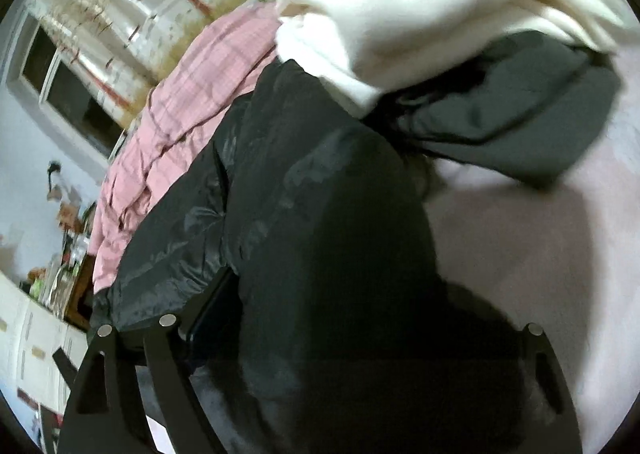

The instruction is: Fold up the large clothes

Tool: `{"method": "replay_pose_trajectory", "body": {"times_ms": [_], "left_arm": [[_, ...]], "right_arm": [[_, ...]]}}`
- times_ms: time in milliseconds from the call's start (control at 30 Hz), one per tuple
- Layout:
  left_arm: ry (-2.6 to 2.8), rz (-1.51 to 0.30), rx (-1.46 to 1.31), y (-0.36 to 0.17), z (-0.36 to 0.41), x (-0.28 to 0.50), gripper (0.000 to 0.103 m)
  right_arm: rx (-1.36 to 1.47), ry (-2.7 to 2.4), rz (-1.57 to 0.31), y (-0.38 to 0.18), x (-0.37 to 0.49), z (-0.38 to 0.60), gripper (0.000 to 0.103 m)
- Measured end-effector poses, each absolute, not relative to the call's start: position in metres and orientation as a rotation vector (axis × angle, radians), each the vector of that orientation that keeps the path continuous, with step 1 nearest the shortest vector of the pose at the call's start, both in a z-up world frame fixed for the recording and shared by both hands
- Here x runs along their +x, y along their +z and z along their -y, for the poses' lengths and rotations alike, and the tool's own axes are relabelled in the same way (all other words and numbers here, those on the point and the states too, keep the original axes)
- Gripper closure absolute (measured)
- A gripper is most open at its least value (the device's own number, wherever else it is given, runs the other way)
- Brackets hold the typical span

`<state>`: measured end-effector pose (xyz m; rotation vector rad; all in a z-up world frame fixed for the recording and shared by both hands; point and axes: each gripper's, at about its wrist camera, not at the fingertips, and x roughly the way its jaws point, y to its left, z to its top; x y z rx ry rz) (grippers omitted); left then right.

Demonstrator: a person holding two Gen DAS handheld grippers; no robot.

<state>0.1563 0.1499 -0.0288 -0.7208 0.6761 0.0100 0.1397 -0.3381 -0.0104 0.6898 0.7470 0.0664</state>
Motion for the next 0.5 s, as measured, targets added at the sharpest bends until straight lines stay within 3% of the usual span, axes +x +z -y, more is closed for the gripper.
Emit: {"method": "replay_pose_trajectory", "body": {"times_ms": [33,67,133,367,433,500], "left_arm": [[0.015,-0.646,-0.664,-0.02,-0.143,0.151,0.081],[0.028,-0.62,-0.573,-0.01,-0.133,0.147,0.084],[0.039,-0.574,-0.416,0.007,-0.112,0.134,0.085],[-0.025,-0.576,-0.424,0.039,-0.115,0.052,0.083],[-0.044,-0.605,-0.398,0.032,-0.108,0.048,0.078],[-0.006,-0.642,-0.335,0.025,-0.099,0.053,0.064]], "right_arm": [[0.694,0.097,-0.745,-0.009,0.14,0.337,0.056],[0.684,0.12,-0.731,-0.006,0.138,0.334,0.075],[0.59,0.087,-0.686,0.009,0.128,0.325,0.083],[0.566,0.125,-0.733,0.034,0.067,0.34,0.084],[0.548,0.114,-0.731,0.031,0.051,0.344,0.083],[0.537,0.066,-0.761,0.021,0.045,0.346,0.081]]}}
